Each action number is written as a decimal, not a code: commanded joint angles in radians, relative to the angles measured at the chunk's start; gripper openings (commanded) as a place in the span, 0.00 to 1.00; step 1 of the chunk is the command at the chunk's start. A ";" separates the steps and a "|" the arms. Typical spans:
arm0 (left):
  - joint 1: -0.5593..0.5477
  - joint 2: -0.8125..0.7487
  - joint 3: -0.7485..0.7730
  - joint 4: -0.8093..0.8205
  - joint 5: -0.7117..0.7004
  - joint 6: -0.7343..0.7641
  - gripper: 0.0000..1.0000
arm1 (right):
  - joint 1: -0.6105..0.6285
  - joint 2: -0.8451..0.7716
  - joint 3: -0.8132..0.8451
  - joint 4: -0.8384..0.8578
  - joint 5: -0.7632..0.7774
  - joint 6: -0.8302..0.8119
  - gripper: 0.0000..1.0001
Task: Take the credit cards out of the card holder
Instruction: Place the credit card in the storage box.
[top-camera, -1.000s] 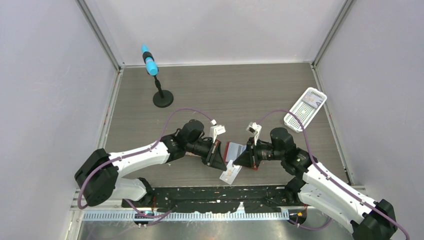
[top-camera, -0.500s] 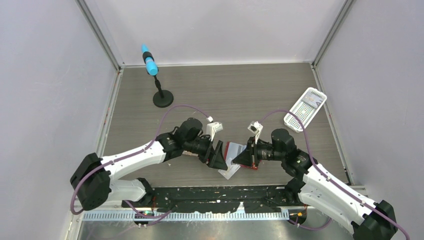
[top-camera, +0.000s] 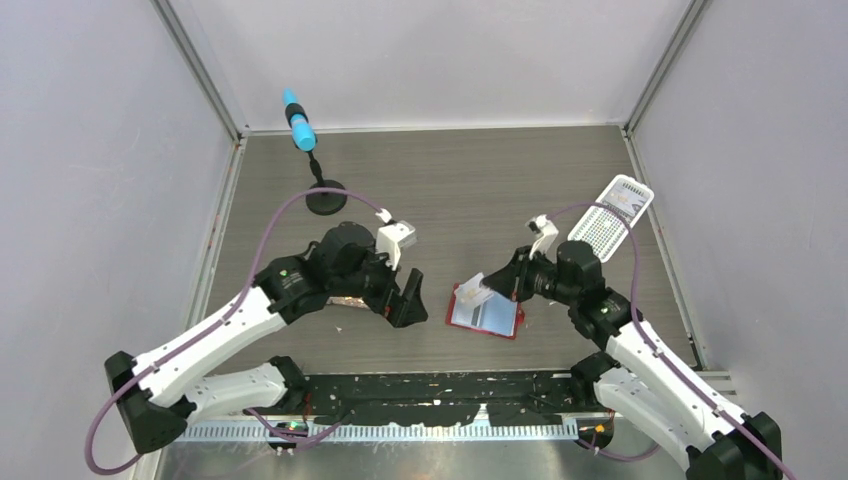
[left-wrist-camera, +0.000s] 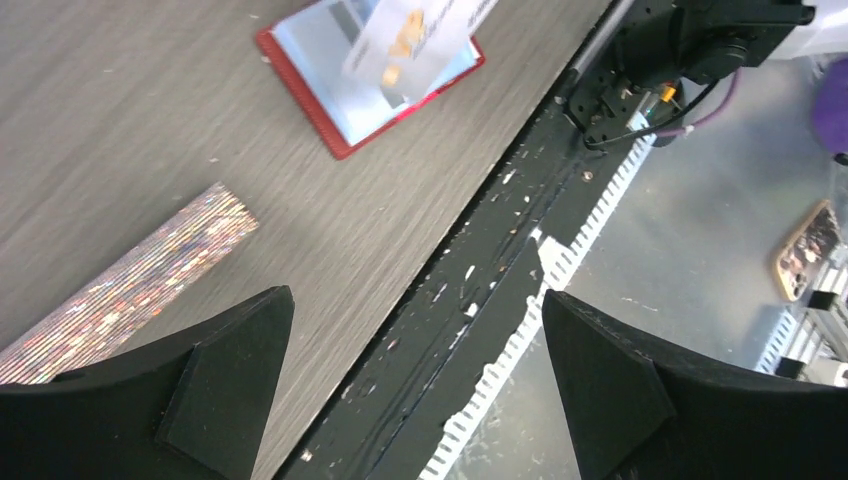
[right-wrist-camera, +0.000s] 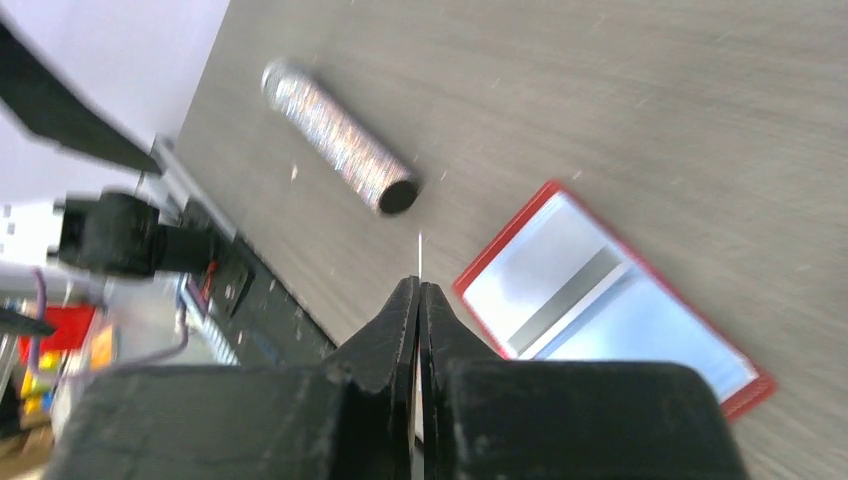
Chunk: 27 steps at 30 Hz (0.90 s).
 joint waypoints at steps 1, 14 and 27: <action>-0.001 -0.056 0.115 -0.253 -0.161 0.088 1.00 | -0.090 0.017 0.095 0.031 0.110 0.012 0.05; -0.001 -0.183 0.023 -0.320 -0.393 0.154 1.00 | -0.429 0.086 0.156 0.188 0.471 -0.016 0.05; -0.001 -0.159 0.014 -0.321 -0.337 0.144 1.00 | -0.872 0.352 0.149 0.488 0.376 0.010 0.05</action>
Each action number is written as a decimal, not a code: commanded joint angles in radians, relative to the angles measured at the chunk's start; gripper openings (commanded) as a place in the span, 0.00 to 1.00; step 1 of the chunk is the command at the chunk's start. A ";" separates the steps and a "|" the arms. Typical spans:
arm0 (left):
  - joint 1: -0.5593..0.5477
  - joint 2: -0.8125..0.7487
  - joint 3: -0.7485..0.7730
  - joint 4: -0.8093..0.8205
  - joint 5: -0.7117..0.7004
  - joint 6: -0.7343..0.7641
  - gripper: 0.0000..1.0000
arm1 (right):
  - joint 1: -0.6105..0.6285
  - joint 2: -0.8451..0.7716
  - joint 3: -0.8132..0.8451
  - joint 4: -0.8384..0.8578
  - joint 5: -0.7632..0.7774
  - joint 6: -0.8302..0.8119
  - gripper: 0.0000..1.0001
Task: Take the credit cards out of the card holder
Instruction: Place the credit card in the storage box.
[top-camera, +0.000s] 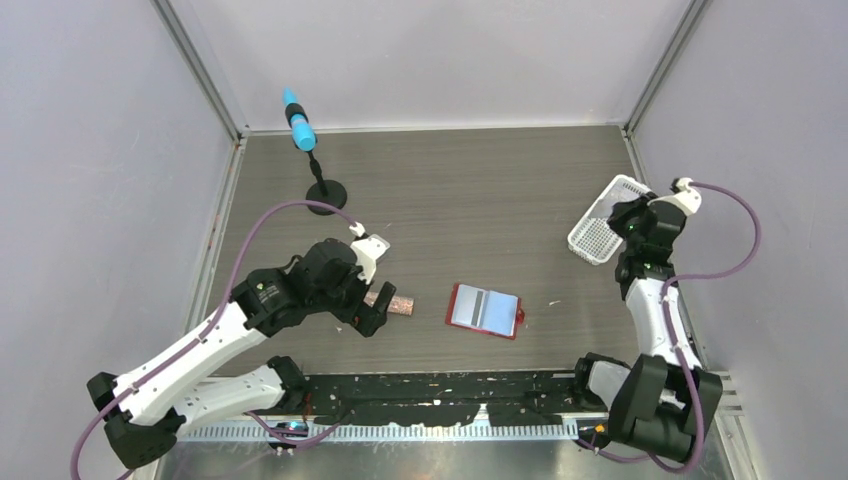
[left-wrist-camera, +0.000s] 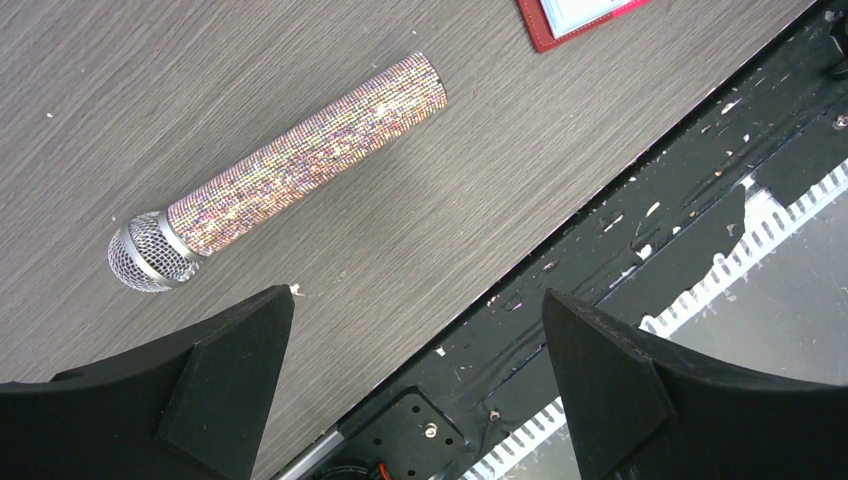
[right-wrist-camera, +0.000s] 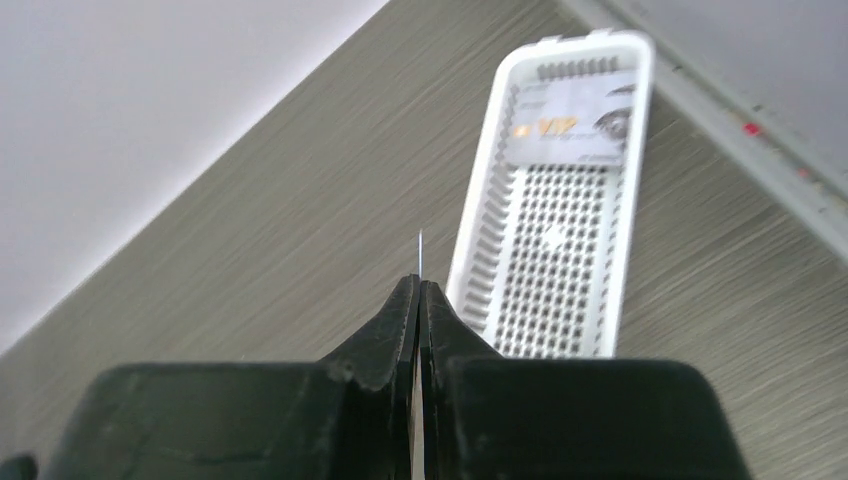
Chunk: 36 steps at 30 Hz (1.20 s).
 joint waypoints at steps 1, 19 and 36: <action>-0.001 -0.025 -0.002 0.015 0.016 0.012 1.00 | -0.132 0.092 -0.012 0.263 -0.090 0.027 0.05; -0.001 -0.056 -0.005 0.033 0.042 0.020 1.00 | -0.303 0.564 0.124 0.576 -0.264 0.120 0.05; -0.001 -0.059 -0.005 0.041 0.067 0.024 1.00 | -0.320 0.700 0.218 0.614 -0.269 0.129 0.05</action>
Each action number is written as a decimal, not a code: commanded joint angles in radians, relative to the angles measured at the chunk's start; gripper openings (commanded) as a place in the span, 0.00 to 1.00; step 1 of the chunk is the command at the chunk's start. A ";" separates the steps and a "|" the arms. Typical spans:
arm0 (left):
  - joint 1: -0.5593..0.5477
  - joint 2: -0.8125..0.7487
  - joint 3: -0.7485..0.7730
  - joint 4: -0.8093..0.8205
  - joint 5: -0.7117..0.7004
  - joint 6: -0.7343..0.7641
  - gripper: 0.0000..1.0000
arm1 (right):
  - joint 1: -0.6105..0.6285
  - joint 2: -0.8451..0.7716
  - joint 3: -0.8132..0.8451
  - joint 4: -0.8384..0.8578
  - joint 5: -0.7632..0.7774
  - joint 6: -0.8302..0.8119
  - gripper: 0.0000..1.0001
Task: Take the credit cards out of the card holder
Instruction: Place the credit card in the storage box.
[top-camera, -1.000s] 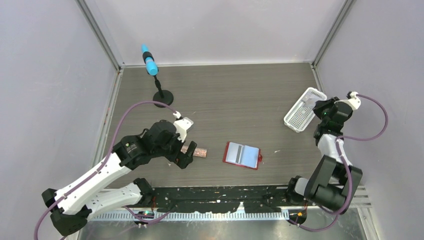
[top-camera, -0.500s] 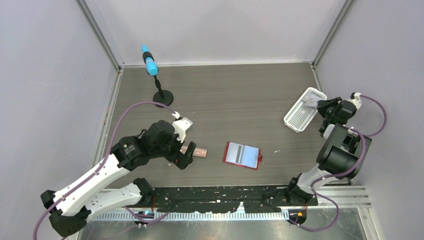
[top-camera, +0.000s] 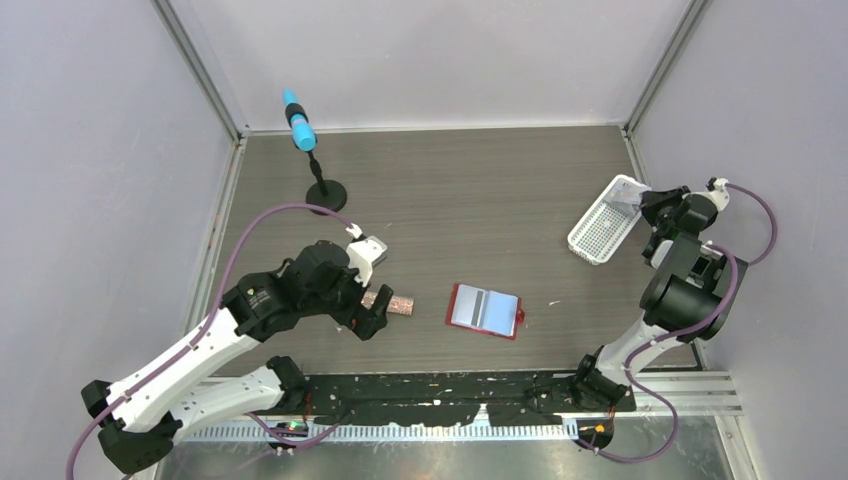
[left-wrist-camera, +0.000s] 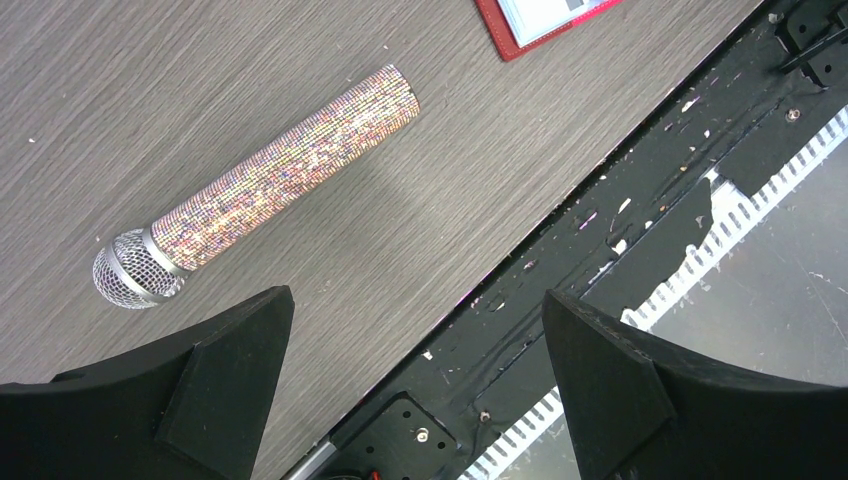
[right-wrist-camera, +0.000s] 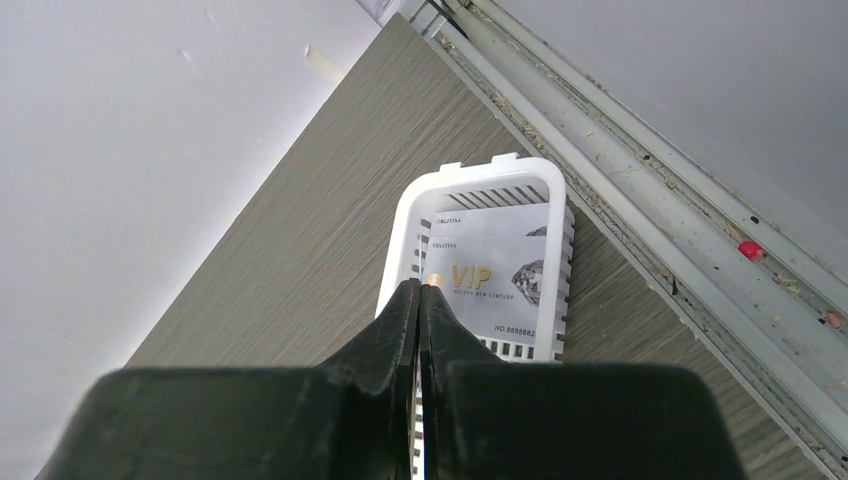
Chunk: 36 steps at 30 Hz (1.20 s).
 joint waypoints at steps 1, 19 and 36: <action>-0.001 -0.013 0.000 0.030 0.018 0.012 1.00 | -0.007 0.021 0.061 0.048 -0.009 0.010 0.05; -0.001 -0.006 0.000 0.031 0.009 0.013 1.00 | -0.008 0.118 0.114 0.050 -0.016 0.055 0.05; 0.001 -0.010 0.005 0.028 0.003 0.017 1.00 | -0.010 0.164 0.147 -0.009 0.019 0.133 0.10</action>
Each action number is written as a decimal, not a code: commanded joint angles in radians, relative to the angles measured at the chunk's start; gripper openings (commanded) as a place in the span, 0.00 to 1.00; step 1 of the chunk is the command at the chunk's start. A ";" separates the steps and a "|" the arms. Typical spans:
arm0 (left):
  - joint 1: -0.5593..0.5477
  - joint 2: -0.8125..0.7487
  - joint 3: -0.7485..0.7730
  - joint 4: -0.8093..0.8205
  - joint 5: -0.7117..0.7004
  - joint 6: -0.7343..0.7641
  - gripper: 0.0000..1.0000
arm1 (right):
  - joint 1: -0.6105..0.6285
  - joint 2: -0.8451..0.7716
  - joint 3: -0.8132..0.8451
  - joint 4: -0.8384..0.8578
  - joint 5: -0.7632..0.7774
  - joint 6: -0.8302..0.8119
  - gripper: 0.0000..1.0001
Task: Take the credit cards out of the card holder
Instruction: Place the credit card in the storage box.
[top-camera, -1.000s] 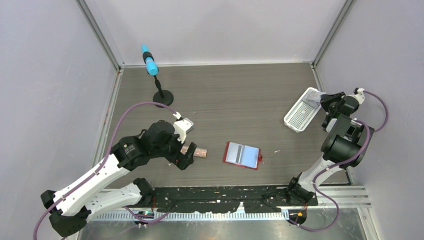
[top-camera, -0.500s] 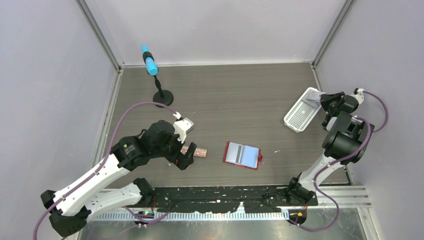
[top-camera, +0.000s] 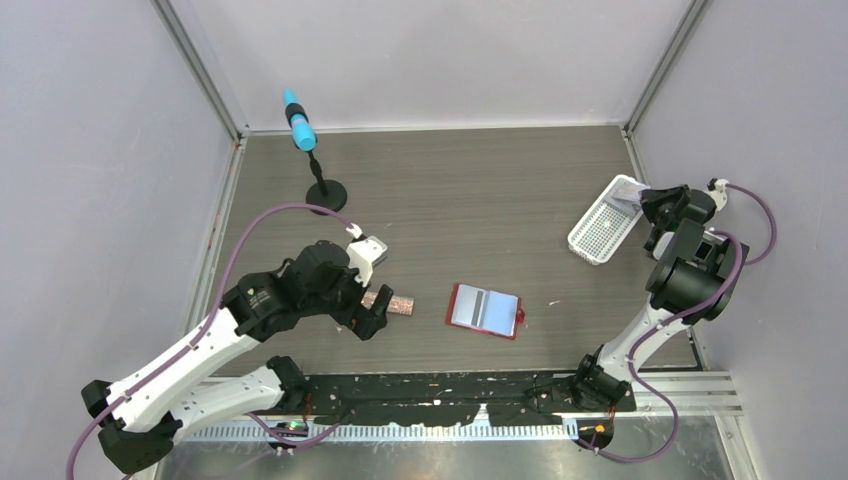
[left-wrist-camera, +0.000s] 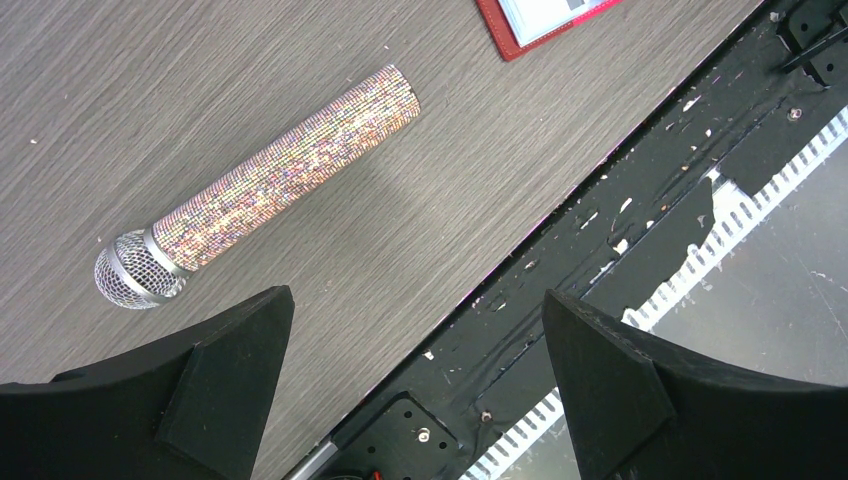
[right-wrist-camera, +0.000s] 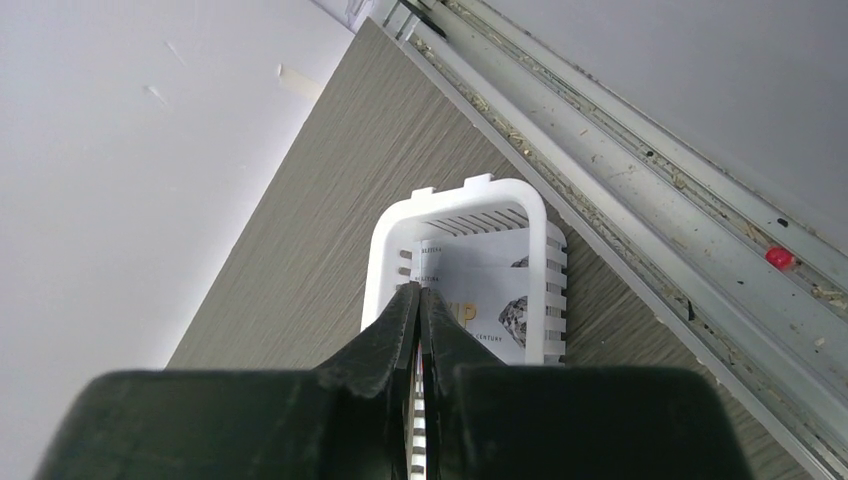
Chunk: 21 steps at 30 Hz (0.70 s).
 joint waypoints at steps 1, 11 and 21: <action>0.002 -0.011 0.006 0.028 0.003 0.013 1.00 | -0.010 0.017 0.039 -0.004 0.014 0.041 0.11; 0.009 -0.021 0.006 0.029 -0.002 0.013 1.00 | -0.010 0.043 0.060 -0.008 0.005 0.063 0.15; 0.012 -0.023 0.008 0.028 -0.007 0.013 1.00 | -0.010 0.055 0.103 -0.077 0.027 0.054 0.22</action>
